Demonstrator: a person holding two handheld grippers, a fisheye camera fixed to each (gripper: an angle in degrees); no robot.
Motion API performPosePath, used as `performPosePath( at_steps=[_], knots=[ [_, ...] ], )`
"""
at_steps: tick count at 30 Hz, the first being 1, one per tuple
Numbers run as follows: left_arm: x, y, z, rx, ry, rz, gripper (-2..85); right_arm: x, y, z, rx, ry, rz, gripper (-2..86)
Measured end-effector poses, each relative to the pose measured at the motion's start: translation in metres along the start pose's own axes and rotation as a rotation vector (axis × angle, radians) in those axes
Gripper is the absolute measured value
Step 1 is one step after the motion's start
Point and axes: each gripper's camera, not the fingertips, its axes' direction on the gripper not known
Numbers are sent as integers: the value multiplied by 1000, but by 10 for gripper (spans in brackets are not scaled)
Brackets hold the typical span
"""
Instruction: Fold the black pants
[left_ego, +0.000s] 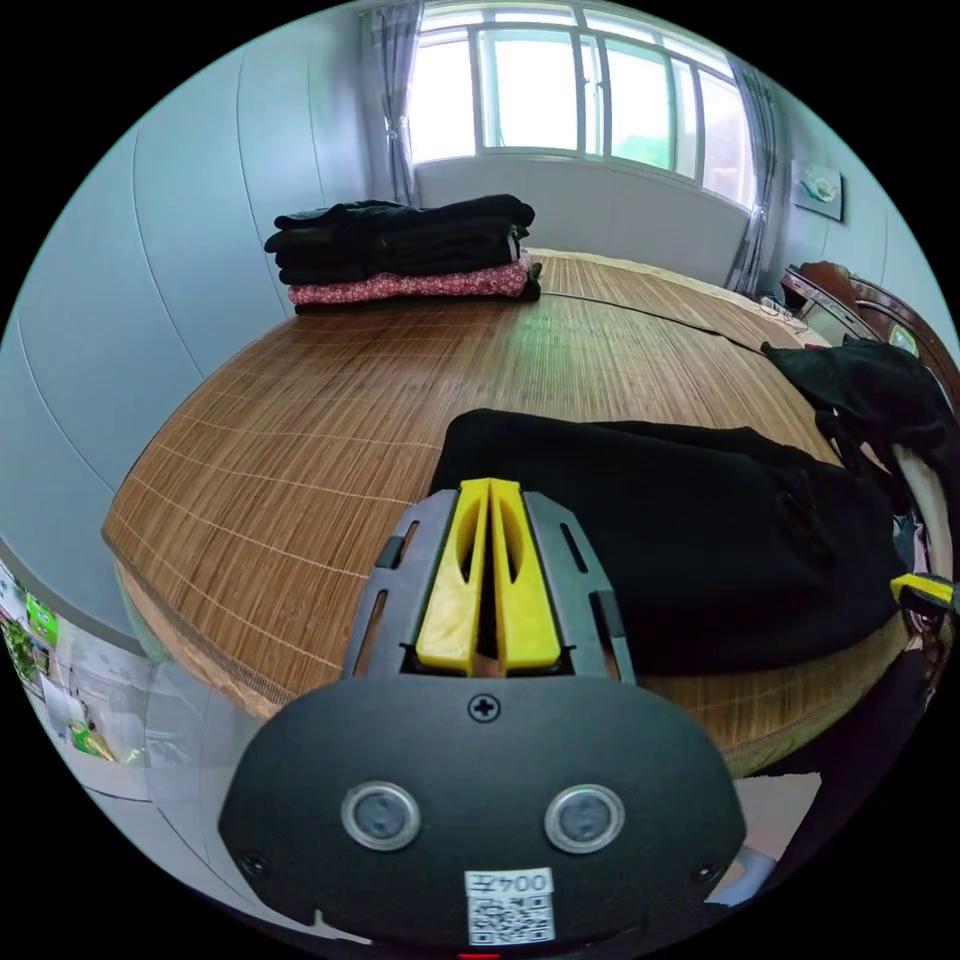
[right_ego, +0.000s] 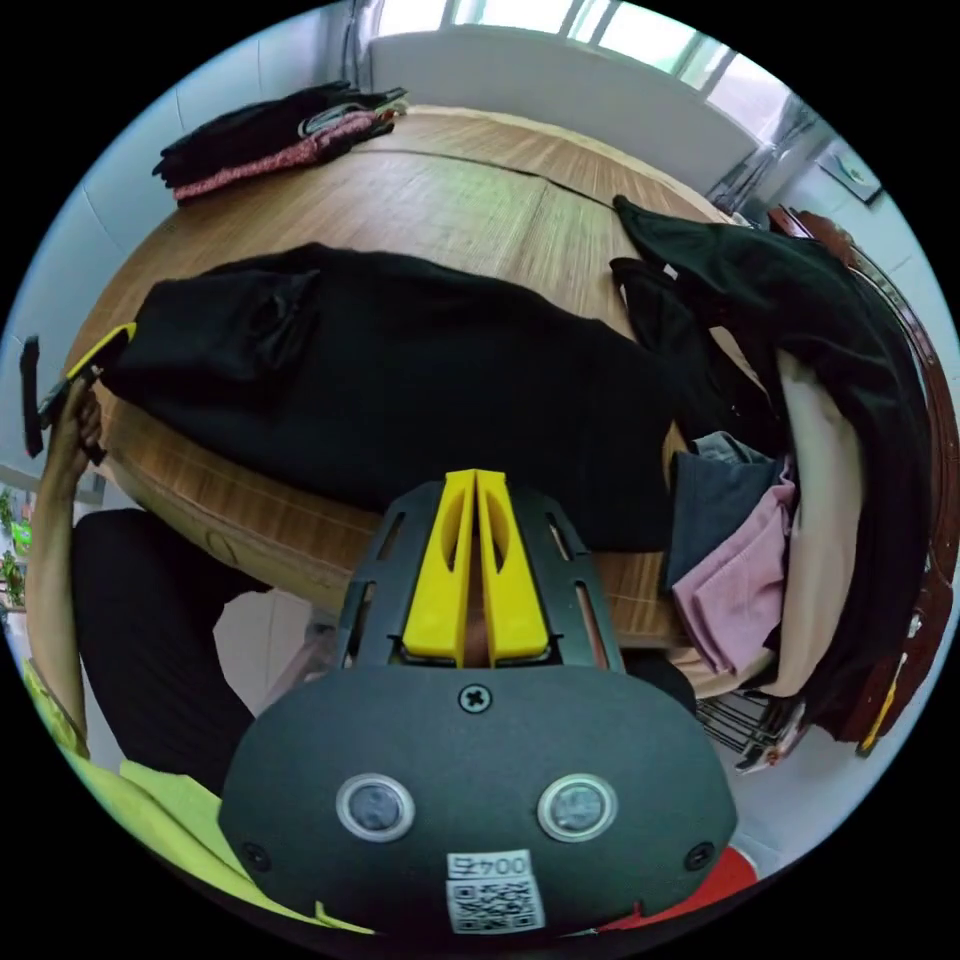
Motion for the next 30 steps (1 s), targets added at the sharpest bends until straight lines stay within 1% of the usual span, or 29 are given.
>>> performPosePath(
  at_steps=[4,8,10,12,15,18,21,25,27,28,30],
  knots=[
    [17,2,-19,-43,-26,106,7,-6,-6,30,-108,2,-95,-6],
    [42,5,-26,-99,-41,172,6,-29,-1,33,-66,91,-155,-7],
    [52,7,-21,-136,-40,185,5,-47,7,37,-41,183,-231,-7],
    [63,13,-7,-172,-69,215,3,-55,10,39,-37,215,-258,-7],
    [66,24,-2,-118,-75,218,2,-51,10,38,-38,175,-234,-6],
    [57,24,2,-115,-17,185,2,-43,17,36,-1,117,-195,-6],
    [57,22,5,-120,-10,206,2,-38,26,36,46,90,-158,-5],
    [65,26,5,-94,-60,213,2,-40,41,38,110,119,-143,-6],
    [67,23,2,-112,-73,188,1,-40,47,38,134,131,-144,-6],
    [67,21,2,-130,-62,174,1,-38,50,39,147,128,-140,-6],
    [70,13,-5,-170,19,145,1,-32,54,39,162,108,-124,-6]
  ],
)
